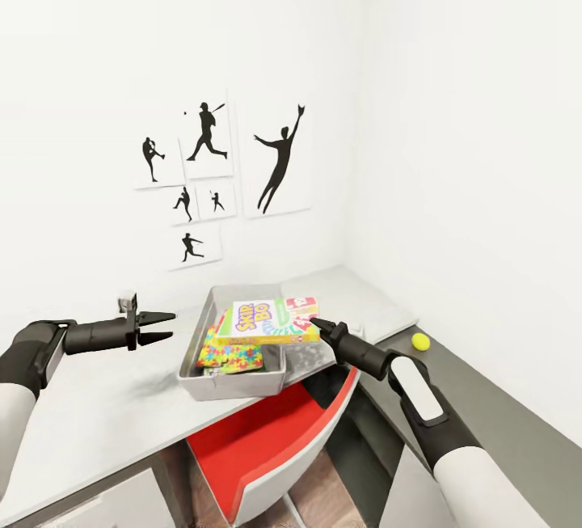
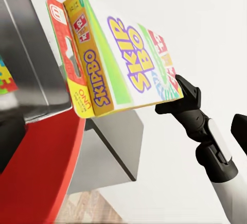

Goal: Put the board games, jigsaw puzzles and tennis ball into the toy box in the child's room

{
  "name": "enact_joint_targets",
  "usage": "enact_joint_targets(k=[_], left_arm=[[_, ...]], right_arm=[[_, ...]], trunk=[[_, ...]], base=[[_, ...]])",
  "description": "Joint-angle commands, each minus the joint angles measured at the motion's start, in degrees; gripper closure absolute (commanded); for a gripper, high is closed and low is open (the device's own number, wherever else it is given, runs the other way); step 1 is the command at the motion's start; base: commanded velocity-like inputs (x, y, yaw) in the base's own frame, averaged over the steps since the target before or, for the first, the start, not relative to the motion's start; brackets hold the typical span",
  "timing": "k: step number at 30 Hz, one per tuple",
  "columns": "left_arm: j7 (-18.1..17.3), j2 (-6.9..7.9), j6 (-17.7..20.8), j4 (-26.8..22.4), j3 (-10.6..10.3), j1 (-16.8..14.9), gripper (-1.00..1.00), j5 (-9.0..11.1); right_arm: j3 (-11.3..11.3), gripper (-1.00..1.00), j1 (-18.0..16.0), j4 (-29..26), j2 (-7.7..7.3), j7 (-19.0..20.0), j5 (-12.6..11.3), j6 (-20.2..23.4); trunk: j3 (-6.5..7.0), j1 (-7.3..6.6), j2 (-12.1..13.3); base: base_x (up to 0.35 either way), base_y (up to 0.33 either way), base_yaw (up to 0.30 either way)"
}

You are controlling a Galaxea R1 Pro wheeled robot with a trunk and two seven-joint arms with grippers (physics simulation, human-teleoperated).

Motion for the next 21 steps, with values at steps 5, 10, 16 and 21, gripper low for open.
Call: enact_joint_targets(k=[5, 10, 16, 21], left_arm=[[-0.5, -0.01, 0.6, 0.0, 0.2, 0.0, -1.00, -0.6], [-0.5, -0.01, 0.6, 0.0, 0.2, 0.0, -1.00, -0.6], [-0.5, -0.01, 0.6, 0.0, 0.2, 0.0, -1.00, -0.6], [-0.5, -0.01, 0.6, 0.0, 0.2, 0.0, -1.00, -0.6]], right_arm=[[-0.1, 1.00, 0.0, 0.0, 0.02, 0.2, -0.1, 0.2], [-0.1, 1.00, 0.0, 0.0, -0.01, 0.2, -0.1, -0.2], [-0.1, 1.00, 0.0, 0.0, -0.06, 0.2, -0.1, -1.6], [-0.1, 1.00, 0.0, 0.0, -0.02, 0.2, -0.1, -2.5]], trunk=[[-0.07, 0.01, -0.1], [-0.07, 0.01, -0.1], [-0.07, 0.01, -0.1], [-0.07, 0.01, -0.1]], base=[[-0.198, 0.201, 0.000], [-0.199, 0.209, 0.000], [-0.163, 0.236, 0.000], [-0.155, 0.240, 0.000]])
